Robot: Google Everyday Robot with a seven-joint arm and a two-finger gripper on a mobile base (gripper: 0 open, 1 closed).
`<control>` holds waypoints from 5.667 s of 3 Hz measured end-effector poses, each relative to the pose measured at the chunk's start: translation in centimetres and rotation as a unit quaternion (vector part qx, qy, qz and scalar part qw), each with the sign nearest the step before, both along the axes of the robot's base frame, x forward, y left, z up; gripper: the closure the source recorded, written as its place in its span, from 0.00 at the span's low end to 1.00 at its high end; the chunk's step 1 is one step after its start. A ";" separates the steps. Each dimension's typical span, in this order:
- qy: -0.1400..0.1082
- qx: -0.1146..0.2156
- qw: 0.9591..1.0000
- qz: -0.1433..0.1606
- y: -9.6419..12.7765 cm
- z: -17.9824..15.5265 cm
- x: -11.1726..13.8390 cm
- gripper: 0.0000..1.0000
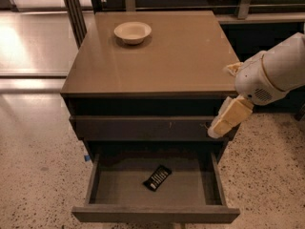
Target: Pick rxbar chocolate from middle drawer and place on counter
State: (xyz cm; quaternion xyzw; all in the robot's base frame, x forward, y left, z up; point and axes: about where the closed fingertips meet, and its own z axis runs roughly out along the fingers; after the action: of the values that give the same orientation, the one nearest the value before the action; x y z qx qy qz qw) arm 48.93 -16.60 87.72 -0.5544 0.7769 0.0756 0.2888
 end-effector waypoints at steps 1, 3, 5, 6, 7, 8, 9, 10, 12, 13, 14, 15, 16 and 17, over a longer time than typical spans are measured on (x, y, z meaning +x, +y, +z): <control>0.001 -0.001 1.000 0.001 0.0 0.0 -0.1 0.00; 0.033 0.102 0.993 -0.042 0.8 -10.4 -1.5 0.00; 0.056 0.172 0.981 -0.063 3.5 -22.8 -2.4 0.00; 0.057 0.173 0.981 -0.064 3.5 -23.1 -2.3 0.00; 0.047 0.174 0.980 -0.086 3.3 -24.4 -2.3 0.00; 0.033 0.194 0.975 -0.101 4.2 -27.5 -1.4 0.00; 0.042 0.217 0.971 -0.096 5.6 -31.4 -0.5 0.00; 0.060 0.235 0.966 -0.085 7.1 -34.5 0.0 0.00; 0.086 0.247 0.963 -0.067 9.0 -37.4 0.8 0.00; 0.077 0.249 0.962 -0.083 9.1 -38.8 1.3 0.00; 0.070 0.253 0.960 -0.098 9.8 -41.6 2.7 0.00; 0.064 0.253 0.959 -0.112 9.9 -43.6 3.7 0.00; 0.083 0.251 0.957 -0.119 11.3 -47.6 4.3 0.00; 0.085 0.250 0.957 -0.116 11.6 -47.8 4.3 0.00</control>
Offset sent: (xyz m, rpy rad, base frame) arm -0.0150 -0.0040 -0.1329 0.3016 0.1106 -0.1199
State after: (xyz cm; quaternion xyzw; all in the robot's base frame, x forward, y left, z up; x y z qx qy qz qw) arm 53.22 -4.97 39.95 -0.3619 0.8138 0.2805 0.3579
